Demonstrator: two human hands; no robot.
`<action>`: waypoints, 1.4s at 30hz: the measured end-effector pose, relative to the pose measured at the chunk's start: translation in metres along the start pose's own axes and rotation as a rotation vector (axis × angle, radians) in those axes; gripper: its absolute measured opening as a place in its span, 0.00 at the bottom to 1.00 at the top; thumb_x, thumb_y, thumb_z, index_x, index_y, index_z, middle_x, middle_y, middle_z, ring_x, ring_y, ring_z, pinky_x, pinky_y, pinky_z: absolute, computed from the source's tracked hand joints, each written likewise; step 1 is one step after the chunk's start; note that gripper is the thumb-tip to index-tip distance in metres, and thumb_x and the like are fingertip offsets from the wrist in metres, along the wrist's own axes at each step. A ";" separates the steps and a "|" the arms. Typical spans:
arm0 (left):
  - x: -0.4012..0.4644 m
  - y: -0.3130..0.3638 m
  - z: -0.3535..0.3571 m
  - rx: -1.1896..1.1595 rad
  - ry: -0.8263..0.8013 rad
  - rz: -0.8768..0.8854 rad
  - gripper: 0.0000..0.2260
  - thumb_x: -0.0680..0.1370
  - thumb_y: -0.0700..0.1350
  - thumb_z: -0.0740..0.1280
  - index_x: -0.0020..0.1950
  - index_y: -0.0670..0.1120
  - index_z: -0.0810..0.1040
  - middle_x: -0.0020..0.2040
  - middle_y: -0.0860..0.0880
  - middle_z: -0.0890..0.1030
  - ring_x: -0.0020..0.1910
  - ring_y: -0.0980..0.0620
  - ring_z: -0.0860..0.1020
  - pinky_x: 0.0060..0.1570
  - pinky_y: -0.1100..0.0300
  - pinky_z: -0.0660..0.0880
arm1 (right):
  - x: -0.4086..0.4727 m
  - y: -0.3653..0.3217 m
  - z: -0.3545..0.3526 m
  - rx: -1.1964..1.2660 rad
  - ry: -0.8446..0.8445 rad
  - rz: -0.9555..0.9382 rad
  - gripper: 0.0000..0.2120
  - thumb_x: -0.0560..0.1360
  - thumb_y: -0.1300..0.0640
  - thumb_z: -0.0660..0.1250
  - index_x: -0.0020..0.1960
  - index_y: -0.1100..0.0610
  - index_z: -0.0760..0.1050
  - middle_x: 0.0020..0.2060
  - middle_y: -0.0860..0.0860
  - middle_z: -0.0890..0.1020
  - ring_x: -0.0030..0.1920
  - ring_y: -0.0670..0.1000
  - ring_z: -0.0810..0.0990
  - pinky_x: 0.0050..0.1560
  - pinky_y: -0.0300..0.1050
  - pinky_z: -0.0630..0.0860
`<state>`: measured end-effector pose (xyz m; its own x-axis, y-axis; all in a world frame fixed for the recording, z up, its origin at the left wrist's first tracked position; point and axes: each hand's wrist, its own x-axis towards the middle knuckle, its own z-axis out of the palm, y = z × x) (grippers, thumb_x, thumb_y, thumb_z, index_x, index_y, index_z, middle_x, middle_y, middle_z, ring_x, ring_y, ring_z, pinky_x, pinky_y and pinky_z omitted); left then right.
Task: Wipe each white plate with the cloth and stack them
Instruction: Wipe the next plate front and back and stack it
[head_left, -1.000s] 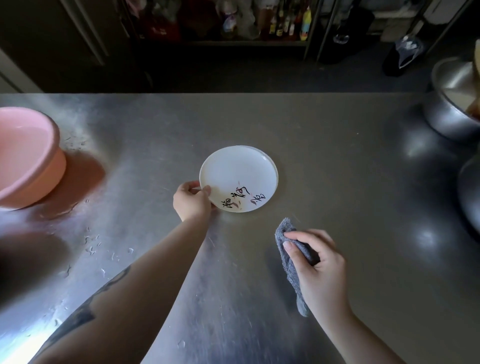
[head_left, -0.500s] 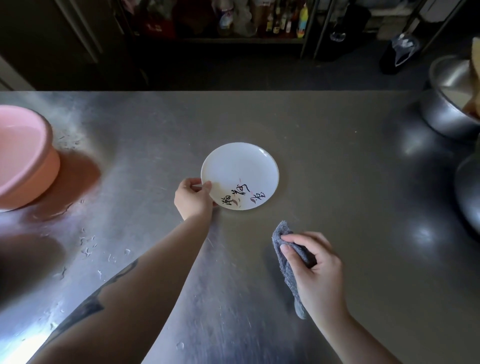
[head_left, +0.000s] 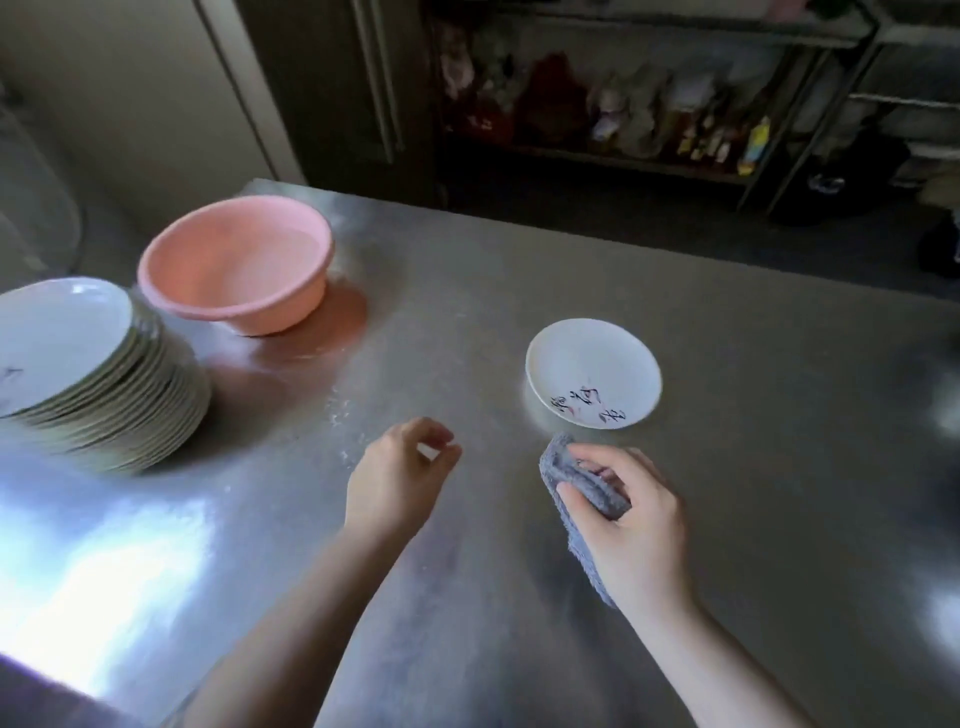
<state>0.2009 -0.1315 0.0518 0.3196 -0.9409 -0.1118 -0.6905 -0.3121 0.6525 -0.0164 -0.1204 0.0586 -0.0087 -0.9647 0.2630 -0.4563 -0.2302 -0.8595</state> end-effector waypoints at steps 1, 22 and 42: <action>-0.014 -0.009 -0.016 0.021 0.044 -0.022 0.02 0.76 0.53 0.70 0.48 0.59 0.78 0.46 0.60 0.81 0.40 0.62 0.78 0.41 0.59 0.75 | -0.001 -0.008 0.007 0.003 -0.040 -0.021 0.18 0.66 0.66 0.75 0.47 0.44 0.79 0.41 0.41 0.80 0.43 0.44 0.79 0.45 0.33 0.73; -0.007 -0.246 -0.304 -0.087 0.547 -0.378 0.13 0.76 0.60 0.66 0.48 0.51 0.77 0.42 0.57 0.79 0.44 0.53 0.79 0.44 0.53 0.78 | -0.038 -0.207 0.276 0.103 -0.201 -0.334 0.16 0.64 0.65 0.77 0.40 0.45 0.77 0.43 0.40 0.79 0.42 0.42 0.79 0.41 0.27 0.70; 0.044 -0.259 -0.318 -0.444 0.558 -0.265 0.12 0.73 0.47 0.70 0.37 0.44 0.69 0.35 0.44 0.77 0.36 0.41 0.78 0.37 0.45 0.76 | -0.038 -0.224 0.309 0.002 -0.083 -0.202 0.16 0.65 0.65 0.76 0.40 0.46 0.77 0.42 0.41 0.78 0.40 0.45 0.79 0.40 0.31 0.71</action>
<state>0.6003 -0.0508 0.1162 0.8008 -0.5988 0.0119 -0.2566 -0.3250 0.9102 0.3609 -0.0715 0.1062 0.1564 -0.9061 0.3930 -0.4398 -0.4202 -0.7937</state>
